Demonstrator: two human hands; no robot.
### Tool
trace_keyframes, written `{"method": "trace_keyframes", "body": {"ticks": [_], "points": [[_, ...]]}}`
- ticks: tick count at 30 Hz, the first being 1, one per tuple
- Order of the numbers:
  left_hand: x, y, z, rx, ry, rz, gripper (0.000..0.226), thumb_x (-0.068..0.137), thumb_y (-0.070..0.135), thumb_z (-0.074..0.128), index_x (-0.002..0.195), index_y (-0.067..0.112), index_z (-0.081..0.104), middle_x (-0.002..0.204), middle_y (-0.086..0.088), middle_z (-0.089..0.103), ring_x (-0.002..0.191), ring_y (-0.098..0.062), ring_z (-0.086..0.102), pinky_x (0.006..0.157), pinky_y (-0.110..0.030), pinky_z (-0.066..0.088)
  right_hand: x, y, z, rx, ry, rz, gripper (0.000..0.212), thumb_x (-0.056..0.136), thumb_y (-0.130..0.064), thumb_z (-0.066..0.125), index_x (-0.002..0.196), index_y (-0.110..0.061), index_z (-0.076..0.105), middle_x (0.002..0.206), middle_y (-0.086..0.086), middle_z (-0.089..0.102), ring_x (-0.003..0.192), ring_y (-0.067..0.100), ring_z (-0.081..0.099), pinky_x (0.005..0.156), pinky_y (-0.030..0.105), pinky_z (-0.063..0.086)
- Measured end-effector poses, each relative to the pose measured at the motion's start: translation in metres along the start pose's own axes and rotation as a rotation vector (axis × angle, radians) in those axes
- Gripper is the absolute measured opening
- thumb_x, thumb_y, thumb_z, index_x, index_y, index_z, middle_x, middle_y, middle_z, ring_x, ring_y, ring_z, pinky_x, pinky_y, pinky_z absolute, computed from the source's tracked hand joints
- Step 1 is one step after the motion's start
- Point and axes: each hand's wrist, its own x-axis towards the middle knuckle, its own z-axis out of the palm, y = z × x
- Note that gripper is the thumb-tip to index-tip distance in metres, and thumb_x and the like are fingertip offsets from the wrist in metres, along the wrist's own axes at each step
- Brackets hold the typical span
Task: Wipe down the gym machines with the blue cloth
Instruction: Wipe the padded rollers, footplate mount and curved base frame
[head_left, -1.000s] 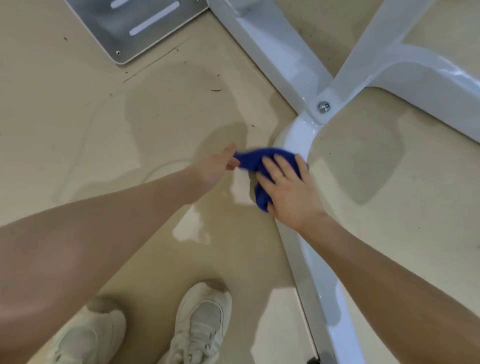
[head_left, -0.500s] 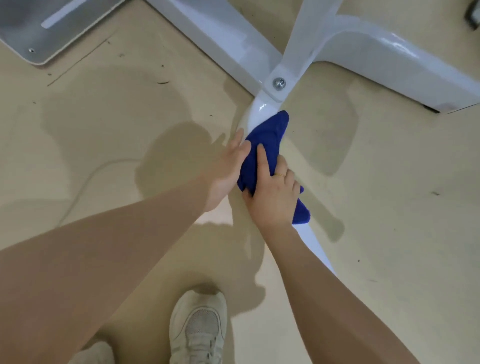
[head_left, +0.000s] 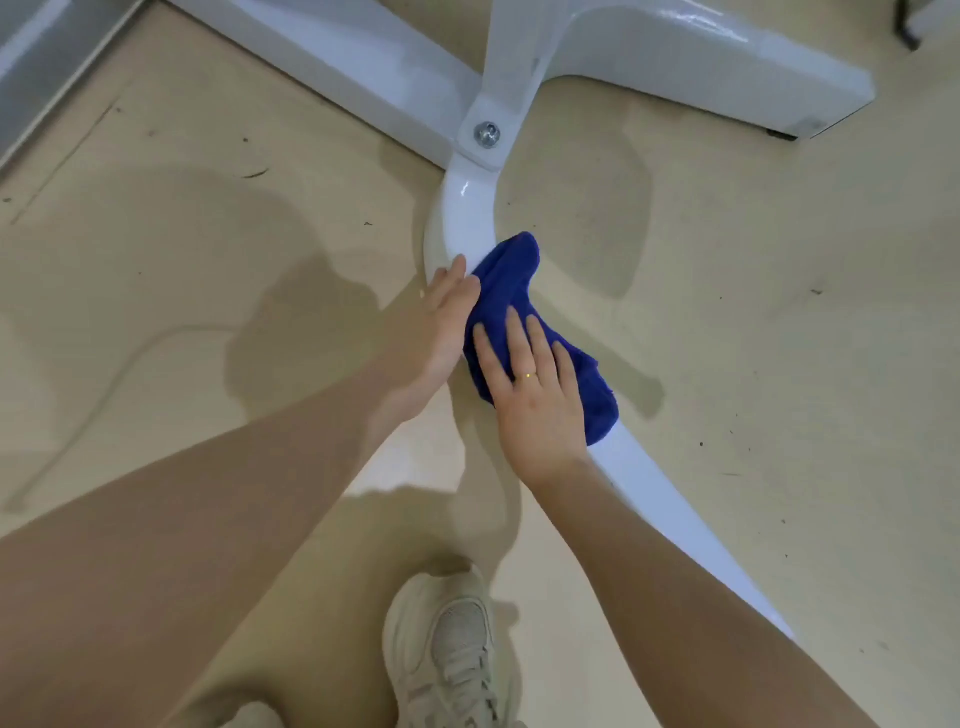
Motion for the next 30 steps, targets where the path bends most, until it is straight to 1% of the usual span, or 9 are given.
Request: {"method": "trace_keyframes", "body": {"ticks": [3, 6, 9, 13, 16, 20, 24, 27, 30], "points": [[-0.01, -0.005, -0.002, 0.025, -0.016, -0.024, 0.063, 0.083, 0.06, 0.036, 0.142, 0.04, 0.029, 0.153, 0.018, 0.019, 0.14, -0.004, 0.022, 0.117, -0.039, 0.018, -0.062, 0.027, 0.0, -0.293, -0.31, -0.247, 0.059, 0.079, -0.019, 0.063, 0.136, -0.018, 0.049, 0.148, 0.0, 0.038, 0.137, 0.024, 0.029, 0.116, 0.046, -0.002], [-0.02, -0.01, 0.004, 0.081, -0.053, -0.012, 0.051, 0.095, 0.046, 0.033, 0.145, 0.036, 0.025, 0.155, 0.015, 0.011, 0.142, -0.005, 0.013, 0.109, -0.022, 0.001, -0.073, 0.045, -0.022, -0.532, -0.797, -0.502, 0.06, 0.098, -0.02, 0.038, 0.149, -0.007, 0.012, 0.158, 0.008, 0.008, 0.146, 0.024, 0.001, 0.101, 0.043, -0.024], [-0.021, -0.008, 0.014, 0.146, -0.072, -0.001, 0.048, 0.1, 0.037, 0.024, 0.147, 0.035, 0.018, 0.157, 0.013, 0.0, 0.143, -0.004, 0.007, 0.104, -0.02, 0.009, -0.028, 0.035, -0.026, -0.59, -0.606, -0.539, 0.057, 0.099, -0.029, 0.031, 0.151, -0.016, 0.01, 0.159, 0.001, 0.007, 0.146, 0.02, 0.001, 0.106, 0.046, -0.019], [-0.015, -0.007, 0.009, -0.071, -0.036, -0.14, 0.045, 0.096, 0.049, 0.035, 0.135, 0.028, 0.041, 0.134, 0.015, 0.046, 0.126, -0.008, 0.041, 0.097, -0.017, 0.031, 0.011, 0.014, -0.013, -0.296, -0.291, -0.286, 0.06, 0.078, -0.032, 0.061, 0.137, -0.026, 0.048, 0.144, -0.006, 0.044, 0.133, 0.02, 0.041, 0.113, 0.043, 0.023], [-0.015, -0.005, -0.001, -0.082, -0.043, -0.147, 0.057, 0.093, 0.053, 0.042, 0.142, 0.023, 0.037, 0.142, 0.013, 0.04, 0.132, -0.008, 0.036, 0.098, -0.018, 0.022, -0.023, 0.01, -0.015, -0.145, -0.26, -0.159, 0.061, 0.071, -0.015, 0.056, 0.132, -0.018, 0.054, 0.142, 0.005, 0.048, 0.127, 0.03, 0.046, 0.103, 0.047, 0.038], [-0.017, -0.007, 0.005, -0.062, -0.069, -0.142, 0.042, 0.095, 0.055, 0.033, 0.133, 0.041, 0.038, 0.136, 0.025, 0.04, 0.13, -0.008, 0.033, 0.096, -0.015, 0.023, -0.023, 0.028, -0.027, 0.125, -0.306, -0.11, 0.085, 0.062, -0.005, 0.065, 0.142, -0.012, 0.038, 0.146, 0.012, 0.04, 0.132, 0.032, 0.038, 0.101, 0.046, 0.039], [-0.013, -0.015, 0.007, -0.06, -0.001, -0.092, 0.057, 0.092, 0.06, 0.033, 0.143, 0.034, 0.032, 0.147, 0.017, 0.034, 0.133, -0.005, 0.034, 0.106, -0.023, 0.023, 0.047, 0.024, -0.034, 0.437, -0.453, 0.097, 0.109, 0.067, -0.019, 0.066, 0.15, -0.015, -0.005, 0.159, 0.003, 0.002, 0.146, 0.017, 0.007, 0.112, 0.036, 0.024], [-0.011, -0.017, 0.0, 0.112, -0.001, 0.005, 0.055, 0.09, 0.064, 0.023, 0.137, 0.039, 0.039, 0.143, 0.018, 0.04, 0.132, -0.005, 0.035, 0.114, -0.035, 0.021, 0.046, 0.015, -0.031, 0.463, -0.421, 0.2, 0.109, 0.069, -0.026, 0.067, 0.15, -0.019, -0.006, 0.158, -0.001, 0.004, 0.142, 0.018, 0.018, 0.105, 0.035, 0.027], [-0.011, -0.013, 0.0, 0.156, -0.045, 0.029, 0.053, 0.094, 0.059, 0.019, 0.142, 0.038, 0.03, 0.139, 0.023, 0.035, 0.126, 0.0, 0.035, 0.109, -0.024, 0.018, 0.021, 0.024, -0.033, 0.428, -0.404, 0.316, 0.102, 0.07, -0.029, 0.067, 0.15, -0.016, 0.004, 0.148, 0.001, 0.028, 0.126, 0.024, 0.038, 0.097, 0.036, 0.033]]}}
